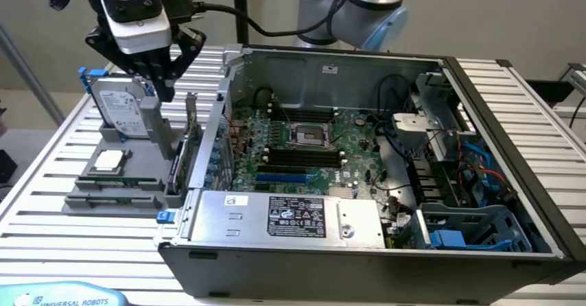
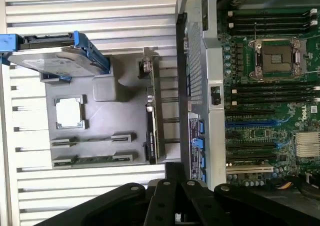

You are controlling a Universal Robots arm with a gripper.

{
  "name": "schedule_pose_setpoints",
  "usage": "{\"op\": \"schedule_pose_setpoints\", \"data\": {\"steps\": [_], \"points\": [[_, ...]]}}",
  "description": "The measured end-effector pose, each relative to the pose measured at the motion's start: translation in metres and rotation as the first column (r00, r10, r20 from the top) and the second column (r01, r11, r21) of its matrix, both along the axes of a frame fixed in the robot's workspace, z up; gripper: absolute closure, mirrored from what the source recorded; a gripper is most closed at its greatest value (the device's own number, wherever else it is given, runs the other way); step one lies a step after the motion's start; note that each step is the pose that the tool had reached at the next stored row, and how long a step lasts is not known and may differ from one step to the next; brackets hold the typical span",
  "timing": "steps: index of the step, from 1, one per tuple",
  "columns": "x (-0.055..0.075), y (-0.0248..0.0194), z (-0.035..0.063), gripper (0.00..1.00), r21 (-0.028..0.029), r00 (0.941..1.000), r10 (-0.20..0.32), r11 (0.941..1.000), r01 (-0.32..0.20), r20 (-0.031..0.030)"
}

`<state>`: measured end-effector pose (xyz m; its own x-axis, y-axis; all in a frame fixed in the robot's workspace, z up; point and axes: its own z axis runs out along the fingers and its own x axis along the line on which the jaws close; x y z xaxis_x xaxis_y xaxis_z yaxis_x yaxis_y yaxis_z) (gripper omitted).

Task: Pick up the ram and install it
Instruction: 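Reach for the ram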

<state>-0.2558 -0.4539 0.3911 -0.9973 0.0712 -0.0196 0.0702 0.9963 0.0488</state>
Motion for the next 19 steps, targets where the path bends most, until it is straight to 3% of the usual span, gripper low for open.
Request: {"op": "schedule_pose_setpoints", "data": {"steps": [5, 19], "points": [[-0.023, -0.0027, -0.0024, 0.89, 0.0000, 1.0000, 0.000, 1.0000, 0.000, 0.0001], [-0.086, -0.0033, -0.0174, 0.89, 0.0000, 1.0000, 0.000, 1.0000, 0.000, 0.0001]]}}
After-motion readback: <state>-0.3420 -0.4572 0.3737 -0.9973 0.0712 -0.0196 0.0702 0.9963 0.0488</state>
